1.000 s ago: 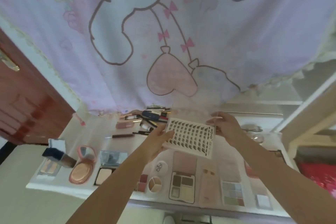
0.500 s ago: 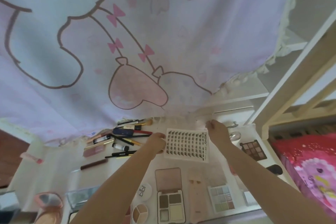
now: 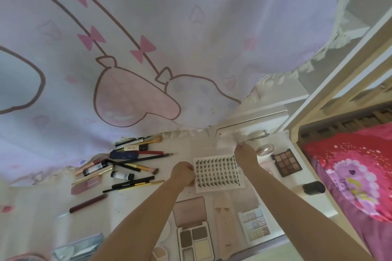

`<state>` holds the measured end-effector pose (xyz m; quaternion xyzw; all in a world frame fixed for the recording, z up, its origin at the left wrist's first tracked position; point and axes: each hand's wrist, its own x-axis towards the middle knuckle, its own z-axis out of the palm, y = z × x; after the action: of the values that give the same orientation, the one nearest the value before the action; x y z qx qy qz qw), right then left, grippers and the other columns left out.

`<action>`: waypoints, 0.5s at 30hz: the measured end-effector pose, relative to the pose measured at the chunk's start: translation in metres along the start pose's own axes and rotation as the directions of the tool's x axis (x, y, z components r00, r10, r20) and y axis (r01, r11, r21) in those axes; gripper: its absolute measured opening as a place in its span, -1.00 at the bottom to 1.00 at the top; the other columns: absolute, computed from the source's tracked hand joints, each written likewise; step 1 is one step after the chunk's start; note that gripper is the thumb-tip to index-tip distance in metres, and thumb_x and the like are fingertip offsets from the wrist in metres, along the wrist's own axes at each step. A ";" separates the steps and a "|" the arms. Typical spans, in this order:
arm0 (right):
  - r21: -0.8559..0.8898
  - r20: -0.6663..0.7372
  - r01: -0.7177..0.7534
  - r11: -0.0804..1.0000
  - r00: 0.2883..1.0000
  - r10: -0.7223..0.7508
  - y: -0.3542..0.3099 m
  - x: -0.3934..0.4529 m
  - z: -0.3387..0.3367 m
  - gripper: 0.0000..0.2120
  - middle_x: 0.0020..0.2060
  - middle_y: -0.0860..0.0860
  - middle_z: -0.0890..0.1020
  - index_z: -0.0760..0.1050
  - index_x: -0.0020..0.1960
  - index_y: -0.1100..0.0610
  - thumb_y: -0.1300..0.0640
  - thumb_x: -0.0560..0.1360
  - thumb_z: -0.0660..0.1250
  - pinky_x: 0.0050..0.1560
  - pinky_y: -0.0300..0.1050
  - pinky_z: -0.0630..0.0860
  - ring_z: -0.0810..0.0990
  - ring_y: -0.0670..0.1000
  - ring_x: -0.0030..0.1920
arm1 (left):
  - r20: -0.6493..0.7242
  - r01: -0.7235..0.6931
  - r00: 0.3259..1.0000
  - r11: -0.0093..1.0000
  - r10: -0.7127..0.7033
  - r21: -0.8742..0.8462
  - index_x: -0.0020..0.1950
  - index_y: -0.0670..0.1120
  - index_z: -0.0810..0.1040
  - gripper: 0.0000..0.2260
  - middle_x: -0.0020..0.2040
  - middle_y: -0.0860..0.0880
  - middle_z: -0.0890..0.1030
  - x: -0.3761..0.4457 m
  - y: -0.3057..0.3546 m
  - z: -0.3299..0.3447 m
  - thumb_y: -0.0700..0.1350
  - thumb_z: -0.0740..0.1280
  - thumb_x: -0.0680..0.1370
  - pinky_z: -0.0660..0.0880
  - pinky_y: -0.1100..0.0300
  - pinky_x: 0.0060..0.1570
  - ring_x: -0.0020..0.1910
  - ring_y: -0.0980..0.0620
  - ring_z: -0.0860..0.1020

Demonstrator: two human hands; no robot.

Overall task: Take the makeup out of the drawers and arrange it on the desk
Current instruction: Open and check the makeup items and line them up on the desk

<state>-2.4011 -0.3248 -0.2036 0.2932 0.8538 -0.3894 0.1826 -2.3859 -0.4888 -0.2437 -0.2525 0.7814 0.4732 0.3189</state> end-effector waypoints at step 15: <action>0.222 -0.026 0.053 0.974 0.998 -0.048 0.017 -0.004 0.004 -0.64 -0.51 -0.02 0.27 0.18 -0.43 0.08 0.27 0.53 0.06 -0.50 -0.27 0.16 0.21 -0.07 -0.49 | -0.048 -0.194 0.978 0.969 0.203 0.152 0.34 -0.15 0.36 -0.63 0.22 -0.15 0.50 0.003 0.008 0.019 -0.18 0.27 0.54 0.43 0.14 0.19 0.16 -0.09 0.51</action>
<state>-2.3868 -0.3200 -0.2138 0.2939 0.8138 -0.4843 0.1300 -2.3887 -0.4688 -0.2478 -0.1637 0.8449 0.4361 0.2629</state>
